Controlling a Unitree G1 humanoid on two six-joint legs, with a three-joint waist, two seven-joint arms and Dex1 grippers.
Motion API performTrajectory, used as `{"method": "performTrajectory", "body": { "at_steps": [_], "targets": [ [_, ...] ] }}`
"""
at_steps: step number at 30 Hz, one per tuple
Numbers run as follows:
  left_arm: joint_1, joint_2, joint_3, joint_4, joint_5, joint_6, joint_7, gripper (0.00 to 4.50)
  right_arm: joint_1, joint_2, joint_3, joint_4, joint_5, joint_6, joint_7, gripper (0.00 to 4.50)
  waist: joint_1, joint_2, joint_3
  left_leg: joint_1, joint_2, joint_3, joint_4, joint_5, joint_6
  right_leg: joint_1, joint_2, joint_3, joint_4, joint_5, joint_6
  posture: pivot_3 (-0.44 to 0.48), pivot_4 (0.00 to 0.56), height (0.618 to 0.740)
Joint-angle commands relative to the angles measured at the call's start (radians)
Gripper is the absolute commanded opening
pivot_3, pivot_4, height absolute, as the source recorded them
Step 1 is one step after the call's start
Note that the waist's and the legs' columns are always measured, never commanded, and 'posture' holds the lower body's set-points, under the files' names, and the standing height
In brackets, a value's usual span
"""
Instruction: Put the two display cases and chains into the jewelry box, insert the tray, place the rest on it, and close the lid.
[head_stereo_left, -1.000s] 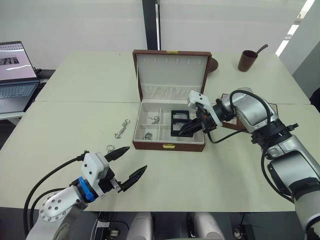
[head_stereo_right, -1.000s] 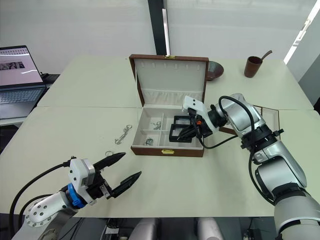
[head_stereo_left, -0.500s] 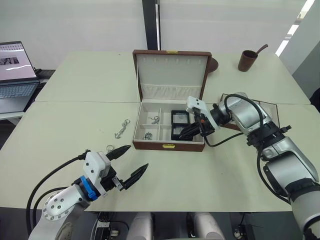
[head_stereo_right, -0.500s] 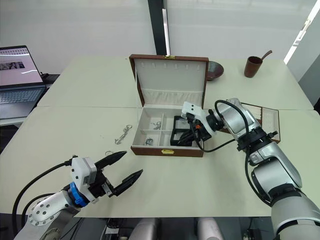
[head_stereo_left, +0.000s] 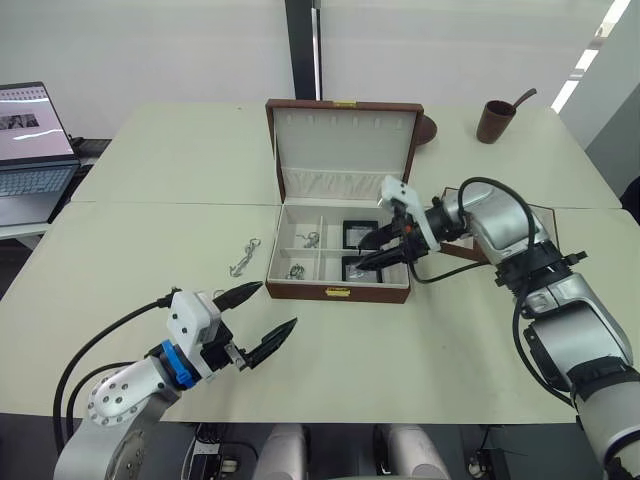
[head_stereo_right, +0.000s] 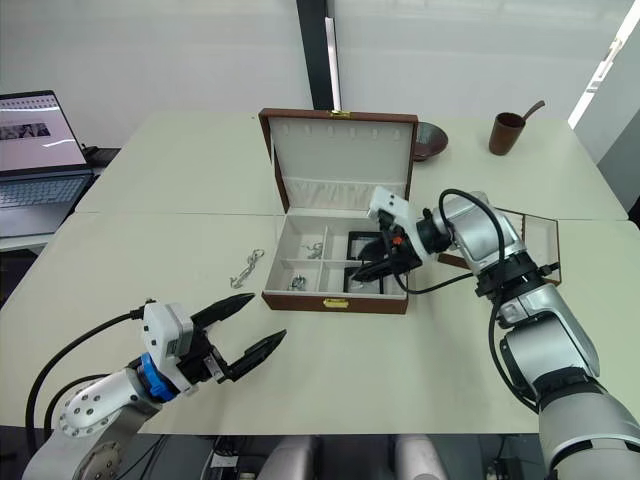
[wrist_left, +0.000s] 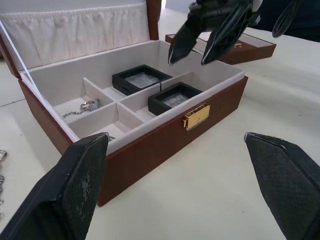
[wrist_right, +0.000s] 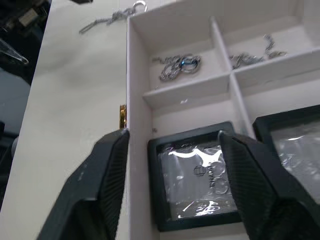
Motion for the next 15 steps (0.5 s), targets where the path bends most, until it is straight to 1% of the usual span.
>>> {"method": "performTrajectory", "body": {
  "at_steps": [1, 2, 5, 7, 9, 11, 15],
  "targets": [
    [-0.055, 0.054, 0.098, 0.043, -0.074, 0.043, -0.029, 4.50, 0.079, -0.063, -0.170, -0.125, 0.089, -0.059, -0.021, 4.38, 0.004, 0.000, 0.000, -0.001, 0.000, 0.000, 0.000, 0.000, 0.000, 0.000, 0.000, -0.001, -0.001, 0.000, 0.000, 0.000, 0.150, 0.740],
    [-0.067, 0.072, 0.120, 0.066, -0.085, 0.053, -0.042, 4.50, 0.125, -0.084, -0.206, -0.157, 0.100, -0.081, -0.033, 4.44, 0.004, 0.000, 0.000, -0.002, 0.000, 0.000, 0.000, 0.000, 0.000, 0.000, 0.000, -0.002, -0.001, 0.000, 0.000, 0.000, 0.150, 0.740],
    [-0.076, 0.117, 0.167, 0.118, -0.096, 0.064, -0.084, 4.50, 0.246, -0.137, -0.275, -0.214, 0.111, -0.144, -0.056, 4.44, 0.005, -0.001, 0.000, -0.002, 0.000, 0.000, 0.000, 0.000, 0.000, 0.000, -0.001, -0.001, -0.002, 0.000, 0.000, 0.000, 0.150, 0.740],
    [-0.084, 0.143, 0.219, 0.176, -0.105, 0.065, -0.102, 4.50, 0.336, -0.158, -0.359, -0.249, 0.146, -0.170, -0.093, 4.44, 0.002, 0.000, 0.000, -0.002, 0.000, 0.001, 0.000, 0.000, 0.000, -0.001, -0.001, 0.001, -0.002, 0.000, 0.000, 0.000, 0.150, 0.740],
    [-0.097, 0.167, 0.276, 0.253, -0.106, 0.060, -0.116, 4.50, 0.429, -0.210, -0.416, -0.260, 0.134, -0.190, -0.130, 4.44, 0.000, 0.000, 0.000, -0.002, 0.000, 0.002, 0.000, 0.000, 0.000, -0.001, -0.001, 0.001, -0.002, 0.000, 0.000, 0.000, 0.150, 0.740],
    [-0.104, 0.181, 0.318, 0.328, -0.094, 0.042, -0.127, 4.50, 0.504, -0.267, -0.459, -0.214, 0.115, -0.212, -0.155, 4.44, -0.002, 0.000, 0.000, -0.001, 0.000, 0.003, 0.000, 0.000, 0.000, -0.001, 0.000, 0.000, -0.001, 0.000, 0.000, 0.000, 0.150, 0.740],
    [-0.089, 0.191, 0.370, 0.418, -0.068, 0.009, -0.144, 4.50, 0.640, -0.323, -0.533, -0.166, 0.110, -0.290, -0.186, 4.44, -0.003, 0.000, 0.000, 0.001, 0.000, 0.006, 0.000, 0.000, 0.000, 0.000, 0.000, 0.002, 0.000, 0.000, 0.000, 0.000, 0.150, 0.740]
  ]
}}
